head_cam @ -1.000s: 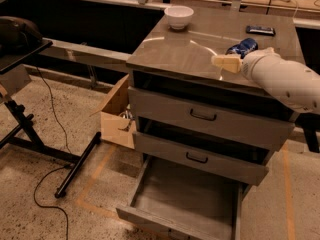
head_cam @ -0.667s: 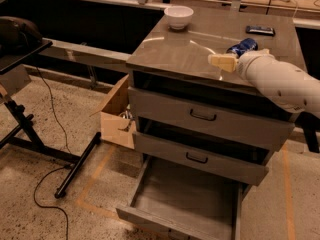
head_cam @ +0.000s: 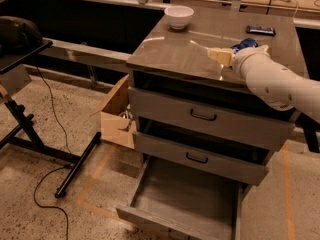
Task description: Place pepsi can into bottom drawer
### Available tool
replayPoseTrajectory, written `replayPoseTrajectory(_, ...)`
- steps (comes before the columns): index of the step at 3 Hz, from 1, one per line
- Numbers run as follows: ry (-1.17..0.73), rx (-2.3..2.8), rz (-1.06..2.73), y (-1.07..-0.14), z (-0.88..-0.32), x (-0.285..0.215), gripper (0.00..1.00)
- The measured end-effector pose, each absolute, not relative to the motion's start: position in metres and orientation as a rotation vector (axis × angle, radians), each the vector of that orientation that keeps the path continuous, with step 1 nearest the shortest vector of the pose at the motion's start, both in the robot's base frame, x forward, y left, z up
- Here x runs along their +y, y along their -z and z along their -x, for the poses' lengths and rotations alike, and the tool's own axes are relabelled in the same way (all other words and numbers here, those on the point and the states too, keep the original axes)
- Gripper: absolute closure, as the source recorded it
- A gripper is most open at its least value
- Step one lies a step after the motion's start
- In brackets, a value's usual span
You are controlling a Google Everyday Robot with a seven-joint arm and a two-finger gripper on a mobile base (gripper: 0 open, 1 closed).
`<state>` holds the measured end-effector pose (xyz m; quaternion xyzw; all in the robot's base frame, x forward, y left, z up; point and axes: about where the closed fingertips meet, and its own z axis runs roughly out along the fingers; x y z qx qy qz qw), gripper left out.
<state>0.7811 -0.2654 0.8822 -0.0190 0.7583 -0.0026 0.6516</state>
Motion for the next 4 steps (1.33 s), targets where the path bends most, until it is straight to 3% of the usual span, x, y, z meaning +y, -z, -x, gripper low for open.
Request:
replayPoseTrajectory(3, 0.079, 1.705, -0.043, -0.869, -0.805, -0.273, 0.0)
replayPoseTrajectory(4, 0.097, 1.704, -0.079, -0.866, -0.809, -0.274, 0.18)
